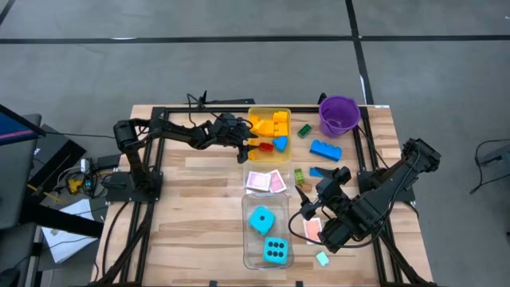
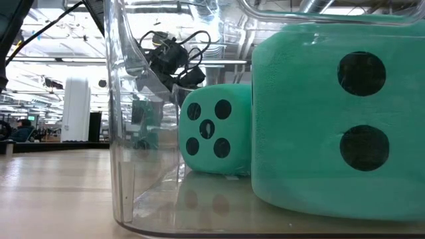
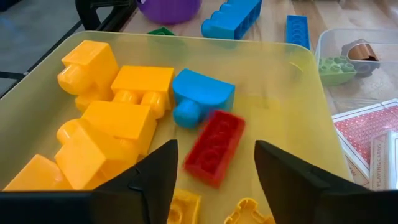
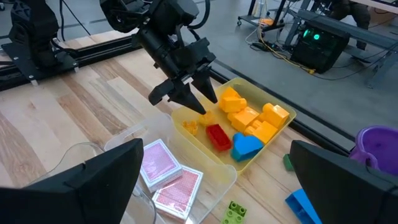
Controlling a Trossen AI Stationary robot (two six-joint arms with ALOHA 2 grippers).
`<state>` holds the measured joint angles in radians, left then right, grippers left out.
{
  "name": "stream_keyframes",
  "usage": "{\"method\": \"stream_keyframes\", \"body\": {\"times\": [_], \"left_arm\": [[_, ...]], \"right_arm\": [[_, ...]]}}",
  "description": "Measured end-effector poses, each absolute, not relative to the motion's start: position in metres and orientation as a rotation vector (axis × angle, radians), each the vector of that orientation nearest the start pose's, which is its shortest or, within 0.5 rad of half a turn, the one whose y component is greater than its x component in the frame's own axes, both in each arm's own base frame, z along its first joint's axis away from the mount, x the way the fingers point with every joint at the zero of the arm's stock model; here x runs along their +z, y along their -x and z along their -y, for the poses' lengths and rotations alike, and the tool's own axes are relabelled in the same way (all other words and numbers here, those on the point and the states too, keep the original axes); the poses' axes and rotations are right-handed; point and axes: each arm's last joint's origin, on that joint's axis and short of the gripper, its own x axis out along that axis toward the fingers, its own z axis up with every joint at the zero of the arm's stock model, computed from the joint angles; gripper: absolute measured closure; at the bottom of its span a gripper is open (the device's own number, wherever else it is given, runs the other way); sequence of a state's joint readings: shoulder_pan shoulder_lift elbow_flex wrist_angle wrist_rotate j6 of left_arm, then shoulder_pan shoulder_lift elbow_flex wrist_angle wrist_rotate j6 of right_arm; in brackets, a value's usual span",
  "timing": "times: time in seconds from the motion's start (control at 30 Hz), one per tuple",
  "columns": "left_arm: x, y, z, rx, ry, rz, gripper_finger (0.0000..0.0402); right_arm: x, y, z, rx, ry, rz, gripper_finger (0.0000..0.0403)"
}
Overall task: Pick & Place Toys
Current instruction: Put the red game piece into the yellow bin, then put the light blue game piece into the yellow bin
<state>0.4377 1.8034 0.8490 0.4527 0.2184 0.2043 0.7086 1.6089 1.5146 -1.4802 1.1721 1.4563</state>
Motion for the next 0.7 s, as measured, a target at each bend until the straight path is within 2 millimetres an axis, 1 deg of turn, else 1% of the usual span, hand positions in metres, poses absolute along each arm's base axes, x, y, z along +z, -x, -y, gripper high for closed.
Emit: {"method": "stream_keyframes", "body": {"times": [0.17, 0.3, 0.37, 0.43, 0.53, 0.63, 0.7], "left_arm": [[0.149, -0.325, -0.145, 0.165, -0.038, -0.494, 0.0182], [0.15, -0.325, -0.145, 0.164, -0.046, -0.489, 0.0187], [0.153, -0.325, -0.145, 0.166, -0.05, -0.479, 0.0192], [0.164, -0.322, -0.144, 0.169, -0.059, -0.455, 0.0198], [0.194, -0.313, -0.14, 0.176, -0.063, -0.413, 0.021], [0.225, -0.297, -0.125, 0.122, -0.073, -0.324, 0.0229], [0.236, -0.283, -0.112, 0.079, -0.087, -0.273, 0.0249]], "right_arm": [[0.325, -0.229, -0.162, -0.827, -0.063, -0.423, 0.0005], [0.325, -0.229, -0.162, -0.827, -0.062, -0.423, 0.0005], [0.325, -0.229, -0.162, -0.827, -0.061, -0.423, 0.0005], [0.325, -0.229, -0.162, -0.827, -0.061, -0.424, 0.0005], [0.325, -0.229, -0.161, -0.828, -0.059, -0.425, 0.0005], [0.325, -0.229, -0.161, -0.828, -0.058, -0.426, 0.0005], [0.325, -0.229, -0.161, -0.828, -0.059, -0.425, 0.0005]]}}
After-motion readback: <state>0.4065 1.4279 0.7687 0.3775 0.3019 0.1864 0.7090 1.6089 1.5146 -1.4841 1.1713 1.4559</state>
